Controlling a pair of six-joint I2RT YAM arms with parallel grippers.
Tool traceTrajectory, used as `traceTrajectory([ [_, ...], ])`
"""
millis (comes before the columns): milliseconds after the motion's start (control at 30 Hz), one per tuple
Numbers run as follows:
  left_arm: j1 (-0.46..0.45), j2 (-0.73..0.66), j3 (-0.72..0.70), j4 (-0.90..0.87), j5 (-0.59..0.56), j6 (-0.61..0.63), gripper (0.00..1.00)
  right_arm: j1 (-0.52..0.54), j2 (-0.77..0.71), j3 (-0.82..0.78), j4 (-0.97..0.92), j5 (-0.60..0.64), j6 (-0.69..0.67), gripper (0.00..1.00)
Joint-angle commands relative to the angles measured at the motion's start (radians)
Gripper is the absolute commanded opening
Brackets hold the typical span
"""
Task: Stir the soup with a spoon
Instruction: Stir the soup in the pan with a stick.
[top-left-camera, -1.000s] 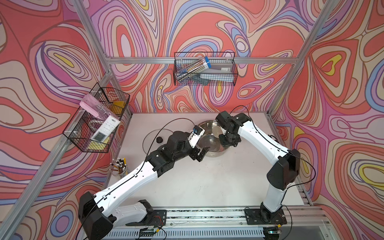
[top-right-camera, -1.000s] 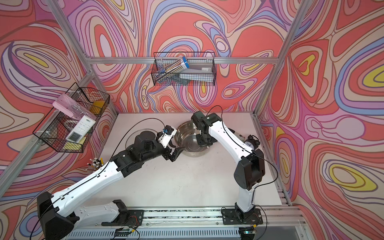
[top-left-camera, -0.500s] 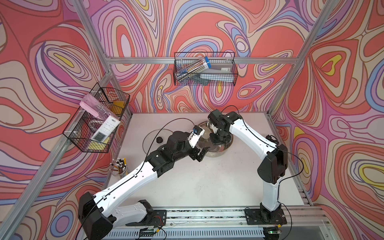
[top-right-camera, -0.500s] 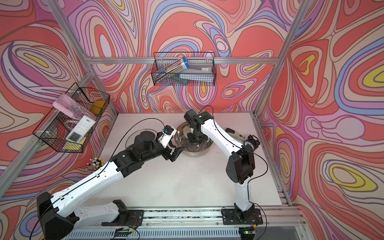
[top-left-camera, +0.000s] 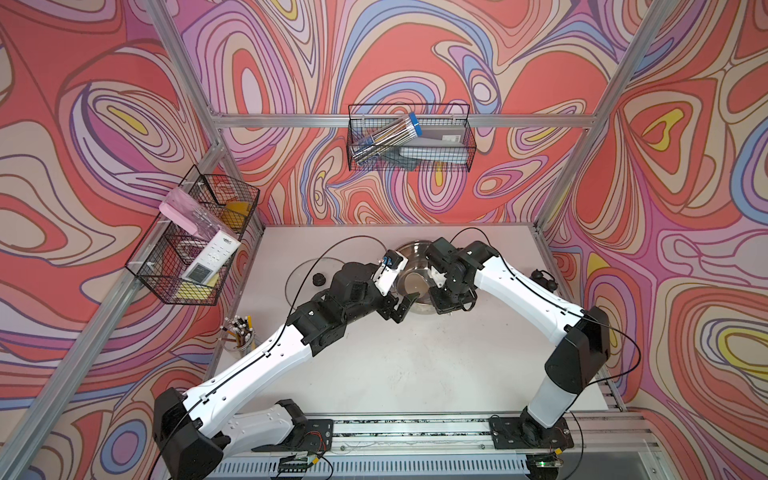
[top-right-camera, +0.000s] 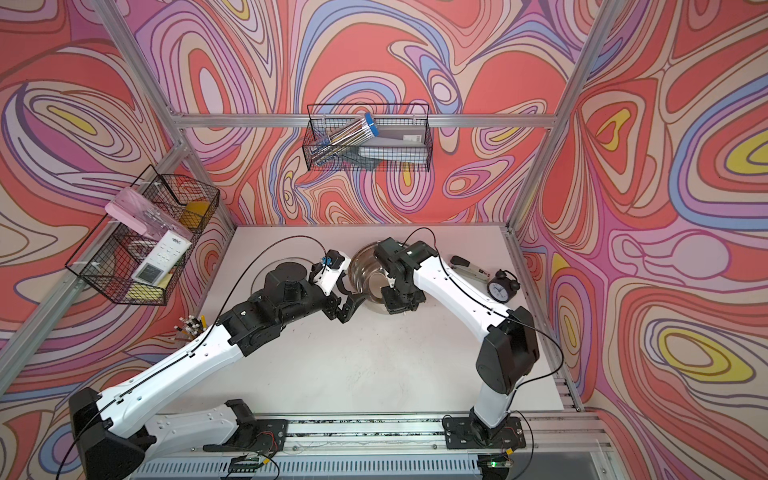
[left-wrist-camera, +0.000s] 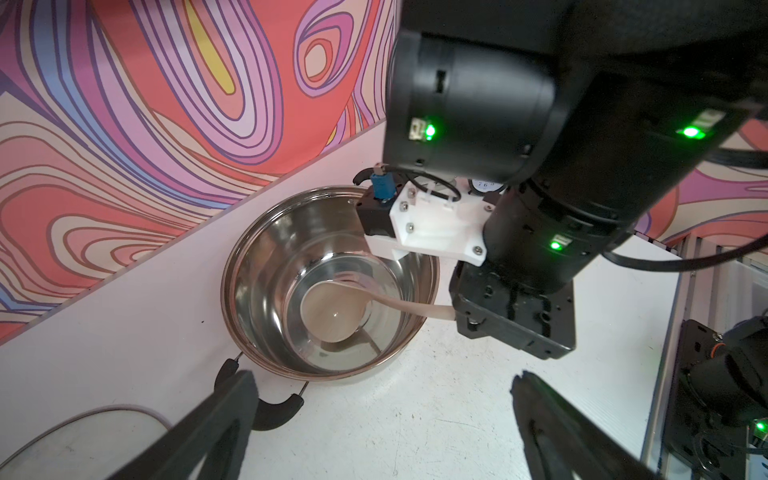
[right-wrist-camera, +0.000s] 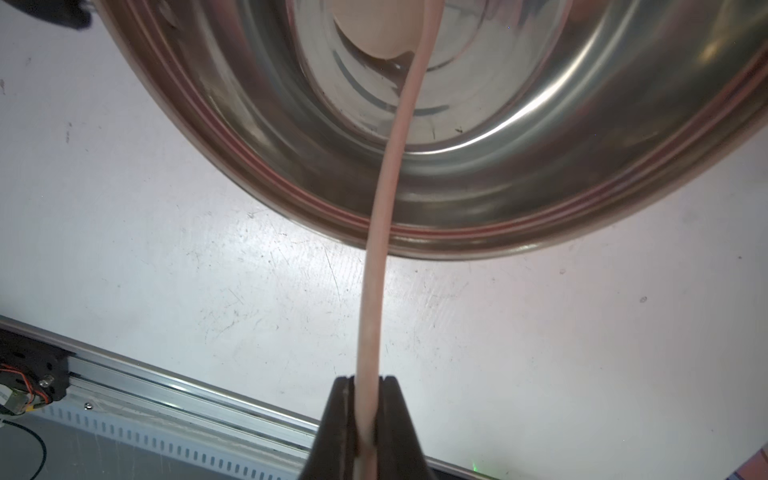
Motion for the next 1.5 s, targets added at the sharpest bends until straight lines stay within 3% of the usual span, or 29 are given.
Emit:
traceTrajectory([
  [0, -0.008, -0.015, -0.014, 0.024, 0.002, -0.016, 0.99, -0.018, -0.034, -0.045, 0.008, 0.075, 0.020, 0.00],
  [200, -0.008, -0.005, -0.011, 0.032, -0.002, -0.012, 0.99, -0.094, -0.017, -0.019, 0.008, 0.099, 0.000, 0.00],
  [433, -0.008, 0.028, 0.017, 0.036, -0.001, 0.003, 0.99, -0.110, 0.121, 0.144, -0.006, 0.123, -0.042, 0.00],
  [800, -0.008, 0.051, 0.029, 0.046, 0.003, 0.005, 0.99, -0.068, 0.239, 0.318, -0.025, -0.001, -0.068, 0.00],
  [1233, -0.011, 0.058, 0.030, 0.054, 0.007, -0.022, 0.99, 0.017, 0.100, 0.142, 0.000, -0.014, -0.023, 0.00],
  [1467, -0.014, 0.065, 0.031, 0.060, -0.004, -0.025, 0.99, 0.014, -0.004, 0.014, -0.015, 0.082, -0.011, 0.00],
])
